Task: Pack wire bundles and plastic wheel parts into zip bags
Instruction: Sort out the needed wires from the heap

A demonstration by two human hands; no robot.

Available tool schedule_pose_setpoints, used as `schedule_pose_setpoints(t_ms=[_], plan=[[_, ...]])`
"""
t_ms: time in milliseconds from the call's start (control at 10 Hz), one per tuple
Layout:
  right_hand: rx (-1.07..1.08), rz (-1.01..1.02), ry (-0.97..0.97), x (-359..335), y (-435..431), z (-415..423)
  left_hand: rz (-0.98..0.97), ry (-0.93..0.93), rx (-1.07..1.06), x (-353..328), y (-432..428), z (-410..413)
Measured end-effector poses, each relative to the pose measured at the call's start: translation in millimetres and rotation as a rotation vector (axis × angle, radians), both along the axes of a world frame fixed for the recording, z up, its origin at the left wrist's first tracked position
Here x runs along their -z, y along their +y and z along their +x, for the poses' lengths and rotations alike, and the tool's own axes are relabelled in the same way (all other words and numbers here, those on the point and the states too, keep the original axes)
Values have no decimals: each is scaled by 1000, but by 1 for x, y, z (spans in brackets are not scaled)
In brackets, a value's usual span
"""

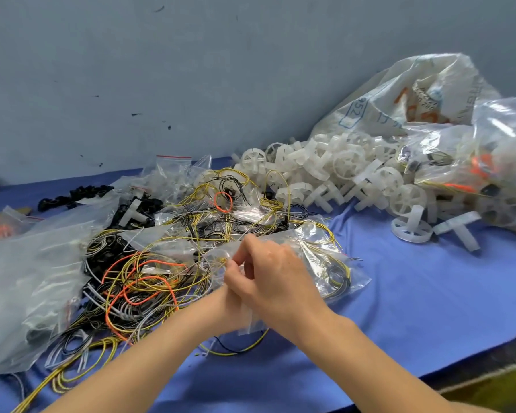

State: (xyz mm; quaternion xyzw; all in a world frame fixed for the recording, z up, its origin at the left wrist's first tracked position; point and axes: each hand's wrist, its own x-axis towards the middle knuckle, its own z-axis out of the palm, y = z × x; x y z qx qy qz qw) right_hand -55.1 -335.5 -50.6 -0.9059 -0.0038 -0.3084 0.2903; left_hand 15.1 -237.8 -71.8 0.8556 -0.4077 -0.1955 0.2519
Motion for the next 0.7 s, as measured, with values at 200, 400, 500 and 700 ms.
schedule_pose_setpoints(t_ms=[200, 400, 500, 700], plan=[[-94, -43, 8, -3, -6, -2, -66, -78, 98, 1, 8, -1], [42, 223, 20, -15, -56, 13, -287, 269, -13, -2, 35, 8], [170, 373, -4, -15, -77, 19, -461, 464, -260, 0, 44, 15], [189, 451, 88, -12, -87, 32, -704, 962, -417, -14, 43, 27]])
